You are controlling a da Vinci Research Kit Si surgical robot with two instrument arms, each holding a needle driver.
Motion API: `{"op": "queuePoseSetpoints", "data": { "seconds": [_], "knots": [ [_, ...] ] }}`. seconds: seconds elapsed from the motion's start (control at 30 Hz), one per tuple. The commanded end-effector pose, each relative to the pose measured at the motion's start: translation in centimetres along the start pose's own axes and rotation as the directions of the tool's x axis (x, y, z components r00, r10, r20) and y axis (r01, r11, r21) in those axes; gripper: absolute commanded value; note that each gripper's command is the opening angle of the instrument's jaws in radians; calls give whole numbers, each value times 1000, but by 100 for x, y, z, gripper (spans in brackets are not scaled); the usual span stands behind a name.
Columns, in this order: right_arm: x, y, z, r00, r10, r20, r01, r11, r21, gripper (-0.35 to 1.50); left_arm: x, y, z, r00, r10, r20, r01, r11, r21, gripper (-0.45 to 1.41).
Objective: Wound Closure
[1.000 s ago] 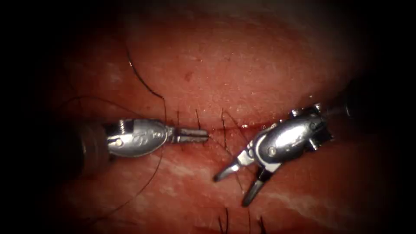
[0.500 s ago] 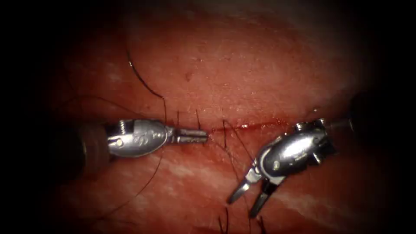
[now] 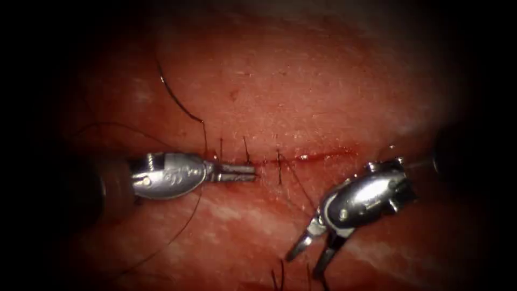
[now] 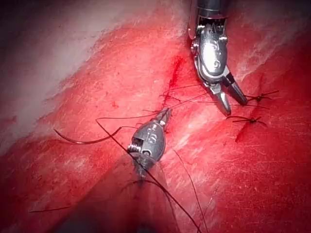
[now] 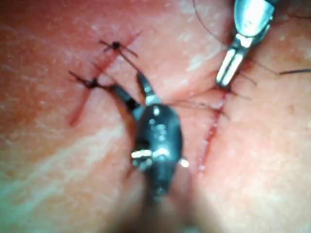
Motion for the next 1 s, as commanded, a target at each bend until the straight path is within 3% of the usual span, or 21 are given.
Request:
{"op": "queuePoseSetpoints", "data": {
  "seconds": [0.03,0.17,0.23,0.27,0.3,0.4,0.6,0.77,1.0],
  "knots": [
    [-5,-1,20,1000,3,0,-3,1000,4,37,-5,4,7,1000,-2,-3,2,1000,-3,-45],
    [-9,0,28,1000,-1,10,1,1000,5,31,-5,4,6,1000,-2,-3,2,1000,-4,-45],
    [-10,0,30,1000,-4,19,3,1000,11,17,-5,4,6,1000,-2,-3,2,1000,-4,-45],
    [-9,-2,28,1000,5,18,-5,999,34,-23,-6,4,5,1000,-2,-3,2,1000,-5,-45],
    [-9,-2,27,1000,10,18,-11,999,49,-35,-6,4,5,1000,-2,-3,2,1000,-5,-45],
    [-8,-1,23,998,44,41,-48,995,86,-35,-6,5,3,1000,-1,-2,1,1000,-4,-45],
    [-3,4,9,998,53,37,-55,997,59,-35,-6,5,2,1000,-1,-3,1,1000,-4,-45],
    [6,15,-14,997,74,-5,-74,997,-28,-35,-4,9,0,1000,-1,-2,1,1000,-4,-45],
    [17,28,-52,982,145,-124,-165,971,-173,-35,4,21,-2,1000,0,-3,0,1000,-6,-45]
  ]
}}
